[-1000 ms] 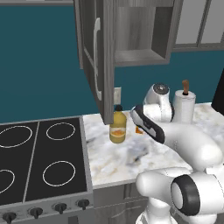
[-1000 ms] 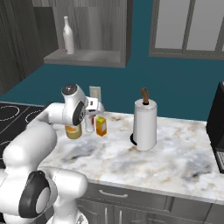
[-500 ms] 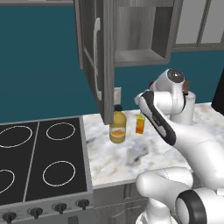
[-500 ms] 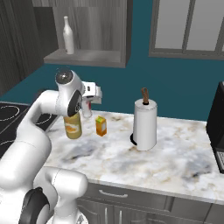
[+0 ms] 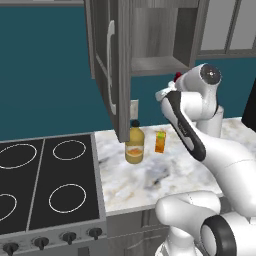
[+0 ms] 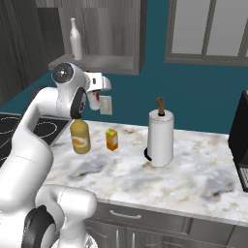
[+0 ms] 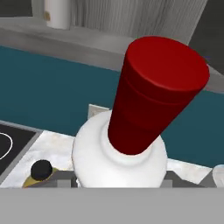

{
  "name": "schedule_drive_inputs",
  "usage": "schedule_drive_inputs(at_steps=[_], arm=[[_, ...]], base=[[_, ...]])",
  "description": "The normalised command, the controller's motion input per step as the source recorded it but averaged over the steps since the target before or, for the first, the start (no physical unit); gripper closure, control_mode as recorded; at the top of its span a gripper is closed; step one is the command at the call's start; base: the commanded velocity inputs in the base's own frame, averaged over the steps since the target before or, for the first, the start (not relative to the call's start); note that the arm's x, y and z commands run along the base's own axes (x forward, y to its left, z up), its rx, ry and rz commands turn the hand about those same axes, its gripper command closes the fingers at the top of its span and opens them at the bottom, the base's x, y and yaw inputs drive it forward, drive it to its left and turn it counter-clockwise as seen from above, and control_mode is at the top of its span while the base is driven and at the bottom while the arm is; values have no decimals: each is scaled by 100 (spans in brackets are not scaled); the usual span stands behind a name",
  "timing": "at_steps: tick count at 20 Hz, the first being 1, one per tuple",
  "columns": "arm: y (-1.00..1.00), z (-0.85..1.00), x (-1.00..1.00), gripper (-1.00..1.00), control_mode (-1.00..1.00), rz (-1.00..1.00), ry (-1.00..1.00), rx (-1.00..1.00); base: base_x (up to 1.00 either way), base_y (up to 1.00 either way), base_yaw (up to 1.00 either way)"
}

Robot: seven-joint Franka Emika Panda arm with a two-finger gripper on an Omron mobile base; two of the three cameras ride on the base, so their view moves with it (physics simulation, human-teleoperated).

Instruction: Sort all alcoholic drinks to one cabinet, and non-alcoholic drinks to the other.

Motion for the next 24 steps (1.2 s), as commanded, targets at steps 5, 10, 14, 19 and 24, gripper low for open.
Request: schedule_drive_inputs(at_steps=[5, 10, 14, 19, 24], arm=[[9, 52, 0, 100, -100, 0, -20, -3], [11, 35, 0, 100, -100, 0, -20, -3], [15, 49, 2, 100, -100, 0, -8, 0], [8, 66, 8, 100, -100, -1, 0, 0], [1, 59, 30, 100, -100, -1, 0, 0]], base=[[0, 0, 0], [0, 0, 0], [0, 0, 0], [0, 0, 0], [0, 0, 0]])
